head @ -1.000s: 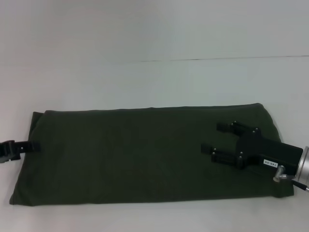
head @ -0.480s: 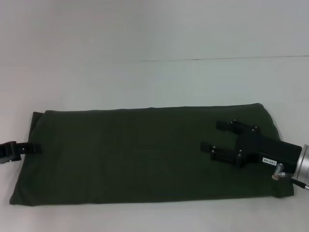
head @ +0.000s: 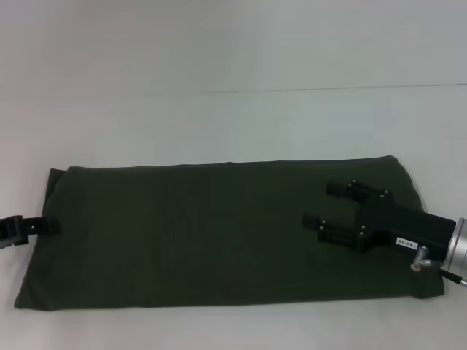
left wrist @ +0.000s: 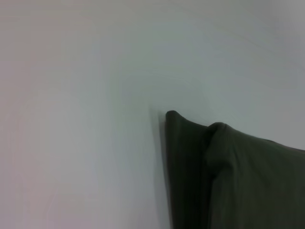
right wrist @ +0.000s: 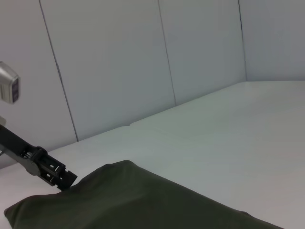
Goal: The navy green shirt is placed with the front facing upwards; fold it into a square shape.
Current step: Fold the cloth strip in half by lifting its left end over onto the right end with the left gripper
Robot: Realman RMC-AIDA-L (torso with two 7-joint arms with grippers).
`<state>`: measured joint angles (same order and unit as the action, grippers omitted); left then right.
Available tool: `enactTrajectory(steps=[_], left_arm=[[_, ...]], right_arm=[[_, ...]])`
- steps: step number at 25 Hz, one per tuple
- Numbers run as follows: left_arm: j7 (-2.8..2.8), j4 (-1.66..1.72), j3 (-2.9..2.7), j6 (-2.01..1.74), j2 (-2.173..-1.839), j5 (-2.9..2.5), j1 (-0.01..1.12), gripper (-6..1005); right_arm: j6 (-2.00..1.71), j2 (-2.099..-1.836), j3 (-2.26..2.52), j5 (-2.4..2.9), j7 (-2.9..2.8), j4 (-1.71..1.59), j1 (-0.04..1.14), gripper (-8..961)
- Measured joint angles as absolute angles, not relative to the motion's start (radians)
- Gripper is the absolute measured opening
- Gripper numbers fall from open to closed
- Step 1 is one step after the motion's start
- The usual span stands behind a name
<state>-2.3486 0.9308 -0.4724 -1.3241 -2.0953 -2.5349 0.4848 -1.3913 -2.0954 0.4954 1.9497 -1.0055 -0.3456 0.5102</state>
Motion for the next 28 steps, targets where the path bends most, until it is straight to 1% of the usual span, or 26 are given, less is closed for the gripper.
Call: enactTrajectory(steps=[16, 28], left_arm=[[-2.345, 0.907, -0.498, -1.309, -2.097, -2.532, 0.487, 762], [-2.349, 0.878, -0.521, -1.33, -2.097, -2.528, 0.514, 760]], right_arm=[[-1.391, -2.095, 0.495, 1.95, -1.006, -0.342, 0.511, 886], [-1.39, -2.095, 0.495, 1.95, -1.006, -0.341, 0.511, 886]])
